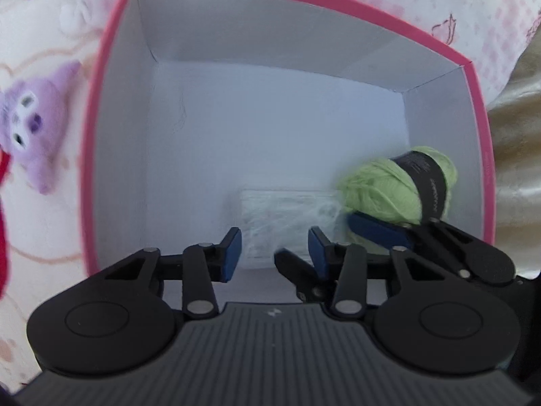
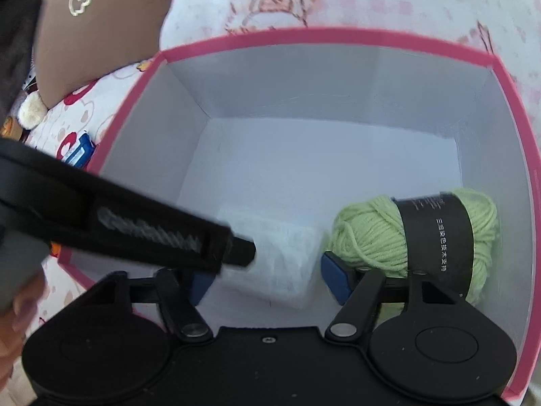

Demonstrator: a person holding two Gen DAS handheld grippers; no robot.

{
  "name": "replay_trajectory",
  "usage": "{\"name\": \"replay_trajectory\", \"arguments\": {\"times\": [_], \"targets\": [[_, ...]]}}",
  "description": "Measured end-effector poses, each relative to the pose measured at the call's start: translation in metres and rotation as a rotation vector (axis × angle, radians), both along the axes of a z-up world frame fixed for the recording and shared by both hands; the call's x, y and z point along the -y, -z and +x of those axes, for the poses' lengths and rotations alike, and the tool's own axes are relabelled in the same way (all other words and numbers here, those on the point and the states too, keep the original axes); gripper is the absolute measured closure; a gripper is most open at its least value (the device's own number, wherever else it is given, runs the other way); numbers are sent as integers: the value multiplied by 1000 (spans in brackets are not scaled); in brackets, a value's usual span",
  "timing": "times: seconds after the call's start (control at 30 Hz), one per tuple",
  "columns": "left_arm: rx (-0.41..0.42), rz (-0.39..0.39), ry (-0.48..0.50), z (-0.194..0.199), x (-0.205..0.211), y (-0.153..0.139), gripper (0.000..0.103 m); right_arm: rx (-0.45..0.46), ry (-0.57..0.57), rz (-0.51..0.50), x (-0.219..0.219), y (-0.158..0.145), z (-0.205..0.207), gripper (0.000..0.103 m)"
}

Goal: Organize objects
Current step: 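Lower the floss-pick box into the pink box and open the left gripper, then withdraw the left tool up from the pink box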

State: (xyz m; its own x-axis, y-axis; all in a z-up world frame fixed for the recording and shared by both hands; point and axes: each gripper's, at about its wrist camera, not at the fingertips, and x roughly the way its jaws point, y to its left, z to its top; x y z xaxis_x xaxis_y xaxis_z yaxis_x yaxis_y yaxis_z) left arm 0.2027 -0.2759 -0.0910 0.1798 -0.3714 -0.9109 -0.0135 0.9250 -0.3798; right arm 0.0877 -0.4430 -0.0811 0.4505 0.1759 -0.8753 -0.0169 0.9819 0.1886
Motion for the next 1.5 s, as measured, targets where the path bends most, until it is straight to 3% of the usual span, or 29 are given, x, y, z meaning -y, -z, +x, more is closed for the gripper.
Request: {"name": "replay_trajectory", "arguments": {"times": [0.1, 0.17, 0.23, 0.5, 0.67, 0.87, 0.97, 1.13, 1.37, 1.5], "targets": [[19, -12, 1, 1, 0, -3, 67, 15, -34, -112, -14, 3, -1, 50], [17, -55, 6, 1, 0, -3, 67, 10, -28, -117, -14, 3, 0, 57], [21, -79, 4, 1, 0, -5, 67, 4, -11, -109, -11, 2, -1, 57], [112, -56, 72, -7, -18, -34, 67, 102, 14, -66, -14, -26, -40, 55], [121, -109, 116, -16, -24, -56, 67, 173, -36, -112, -41, -44, -57, 54], [195, -78, 177, -38, -32, -87, 61, 219, -25, -152, -64, -61, -60, 51], [203, -70, 194, -46, -39, -98, 54, 217, -24, -182, -72, -67, -61, 41], [228, -44, 244, -62, -50, -119, 51, 211, -9, -193, -79, -88, -73, 40], [226, -117, 322, -88, -72, -142, 44, 159, 4, -251, -97, -111, -79, 38], [260, -109, 346, -103, -78, -157, 41, 150, -6, -261, -106, -121, -84, 37]]}}
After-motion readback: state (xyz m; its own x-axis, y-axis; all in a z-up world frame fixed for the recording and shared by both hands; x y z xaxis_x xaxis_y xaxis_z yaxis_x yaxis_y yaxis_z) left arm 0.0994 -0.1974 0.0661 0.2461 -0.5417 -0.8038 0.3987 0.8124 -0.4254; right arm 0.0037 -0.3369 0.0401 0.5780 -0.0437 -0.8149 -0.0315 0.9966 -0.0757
